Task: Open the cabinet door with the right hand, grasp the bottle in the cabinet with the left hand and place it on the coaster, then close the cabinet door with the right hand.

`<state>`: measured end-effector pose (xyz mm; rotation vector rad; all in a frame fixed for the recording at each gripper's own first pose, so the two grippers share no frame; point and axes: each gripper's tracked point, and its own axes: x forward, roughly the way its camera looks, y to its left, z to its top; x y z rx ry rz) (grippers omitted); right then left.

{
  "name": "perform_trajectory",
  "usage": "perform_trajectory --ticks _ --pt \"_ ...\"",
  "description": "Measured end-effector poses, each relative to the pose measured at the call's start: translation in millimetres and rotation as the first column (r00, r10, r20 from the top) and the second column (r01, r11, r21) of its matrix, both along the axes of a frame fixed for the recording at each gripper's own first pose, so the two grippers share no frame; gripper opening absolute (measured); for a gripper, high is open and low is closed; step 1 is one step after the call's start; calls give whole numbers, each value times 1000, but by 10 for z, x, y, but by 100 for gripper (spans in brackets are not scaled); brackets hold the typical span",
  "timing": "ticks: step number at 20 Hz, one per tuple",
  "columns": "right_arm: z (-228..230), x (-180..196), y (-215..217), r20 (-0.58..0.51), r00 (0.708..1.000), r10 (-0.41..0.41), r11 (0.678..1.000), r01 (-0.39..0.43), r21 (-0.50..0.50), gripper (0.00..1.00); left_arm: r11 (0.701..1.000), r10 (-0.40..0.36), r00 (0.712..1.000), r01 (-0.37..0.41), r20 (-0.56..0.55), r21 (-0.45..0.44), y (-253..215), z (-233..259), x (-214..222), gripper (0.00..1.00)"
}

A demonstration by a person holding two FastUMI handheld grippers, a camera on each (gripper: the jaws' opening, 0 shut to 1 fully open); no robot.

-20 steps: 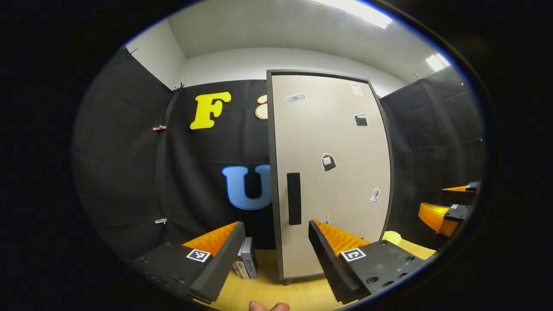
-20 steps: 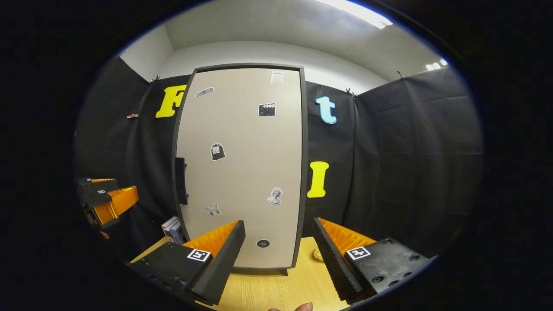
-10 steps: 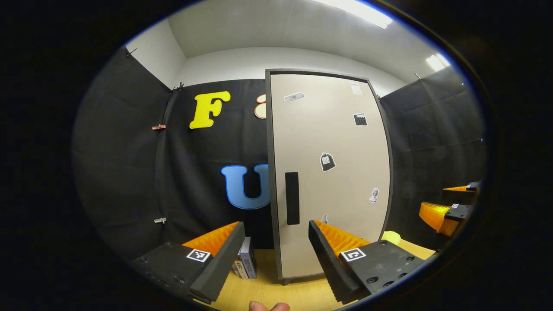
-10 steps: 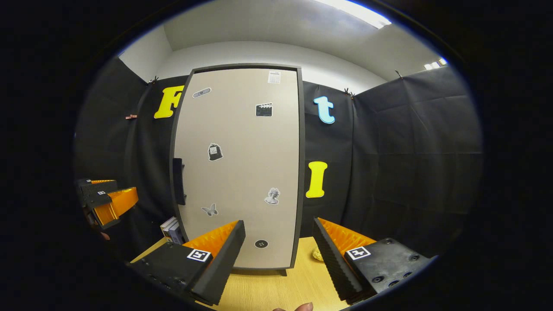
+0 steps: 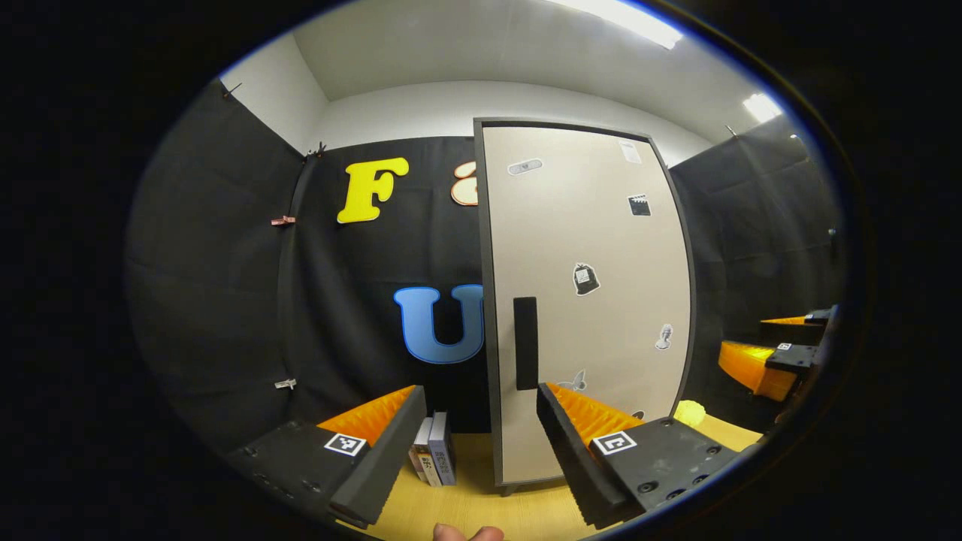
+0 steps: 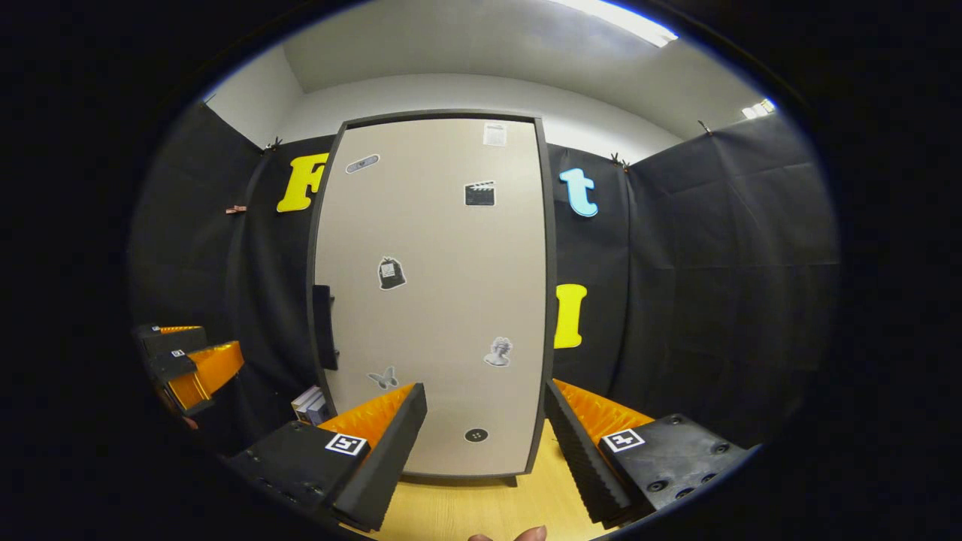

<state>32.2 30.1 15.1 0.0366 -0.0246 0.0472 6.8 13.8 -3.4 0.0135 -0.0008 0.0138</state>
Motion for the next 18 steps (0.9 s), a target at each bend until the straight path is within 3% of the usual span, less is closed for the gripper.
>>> perform_trajectory --ticks 11,18 --pt "-6 803 1293 3 987 158 987 -158 36 98 999 38 999 -38 -29 -24 340 -203 -8 94" --pt "-40 1210 1993 -4 979 202 978 -202 43 98 997 64 997 -66 -42 -38 528 -364 -50 94"
